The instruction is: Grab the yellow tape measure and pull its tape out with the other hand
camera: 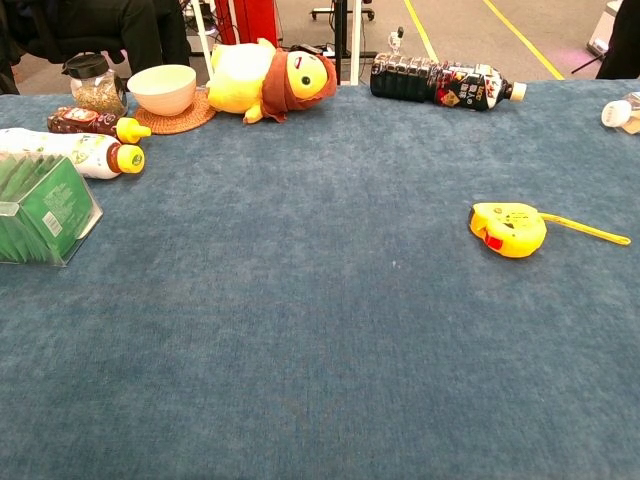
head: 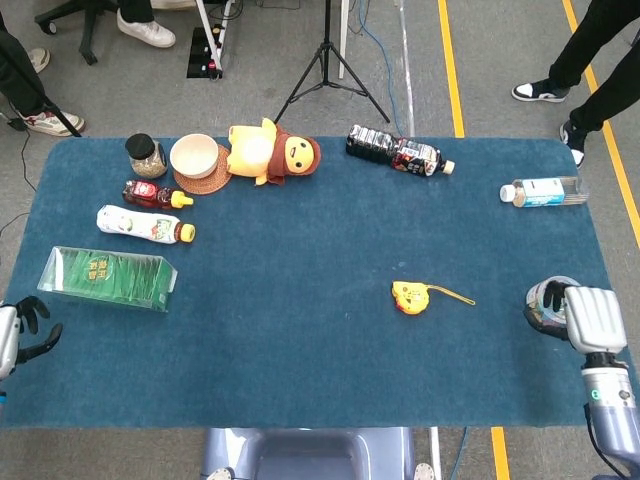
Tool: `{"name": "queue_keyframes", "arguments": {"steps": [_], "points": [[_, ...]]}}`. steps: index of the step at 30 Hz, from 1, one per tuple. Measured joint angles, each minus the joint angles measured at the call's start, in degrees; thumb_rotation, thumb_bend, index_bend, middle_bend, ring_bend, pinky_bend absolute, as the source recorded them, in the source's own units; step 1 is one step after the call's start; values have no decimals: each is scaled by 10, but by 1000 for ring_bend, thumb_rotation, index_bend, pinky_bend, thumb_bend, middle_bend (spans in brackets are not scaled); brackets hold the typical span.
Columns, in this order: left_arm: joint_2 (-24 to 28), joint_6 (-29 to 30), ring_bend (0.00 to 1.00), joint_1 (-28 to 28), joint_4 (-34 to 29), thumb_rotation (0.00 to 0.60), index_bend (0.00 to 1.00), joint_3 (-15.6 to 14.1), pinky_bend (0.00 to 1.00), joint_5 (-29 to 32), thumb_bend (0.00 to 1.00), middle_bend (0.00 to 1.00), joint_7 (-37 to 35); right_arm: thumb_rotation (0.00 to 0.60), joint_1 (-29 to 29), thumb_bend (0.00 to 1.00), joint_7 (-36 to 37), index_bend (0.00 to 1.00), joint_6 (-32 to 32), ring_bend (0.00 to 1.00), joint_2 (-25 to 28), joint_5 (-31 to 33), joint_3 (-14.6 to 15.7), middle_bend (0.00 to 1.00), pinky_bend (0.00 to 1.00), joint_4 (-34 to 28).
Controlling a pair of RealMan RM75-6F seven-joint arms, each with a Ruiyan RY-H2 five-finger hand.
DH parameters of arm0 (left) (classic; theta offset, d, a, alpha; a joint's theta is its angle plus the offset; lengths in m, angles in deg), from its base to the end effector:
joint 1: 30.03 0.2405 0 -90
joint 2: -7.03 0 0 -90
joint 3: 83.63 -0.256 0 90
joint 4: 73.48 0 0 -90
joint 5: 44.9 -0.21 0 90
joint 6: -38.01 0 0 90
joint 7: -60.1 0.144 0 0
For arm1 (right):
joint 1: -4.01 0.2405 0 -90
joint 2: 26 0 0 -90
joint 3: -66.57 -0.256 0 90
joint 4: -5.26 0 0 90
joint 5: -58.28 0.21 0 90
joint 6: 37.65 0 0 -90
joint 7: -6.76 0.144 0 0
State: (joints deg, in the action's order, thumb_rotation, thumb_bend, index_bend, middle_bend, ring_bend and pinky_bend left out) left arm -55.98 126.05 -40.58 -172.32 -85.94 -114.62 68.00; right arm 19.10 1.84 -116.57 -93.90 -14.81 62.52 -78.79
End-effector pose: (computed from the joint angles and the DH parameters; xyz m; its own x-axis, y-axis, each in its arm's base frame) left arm -0.3160 0.1870 0.1633 0.4327 0.0410 0.9006 0.8834 0.1802 -0.4326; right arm -0.3289 -0.2453 0.1558 0.5071 -0.0074 0.8619 -0.8599 0.0646 0.5064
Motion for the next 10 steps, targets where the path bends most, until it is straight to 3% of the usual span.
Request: {"name": "queue_keyframes", "arguments": {"steps": [10], "points": [[0,28,582,48,-12,513,518,-19,744,-48,296,663,-9,424,-54,290,-2,611,-42,704,21,-21,20,648,613,-31]]}}
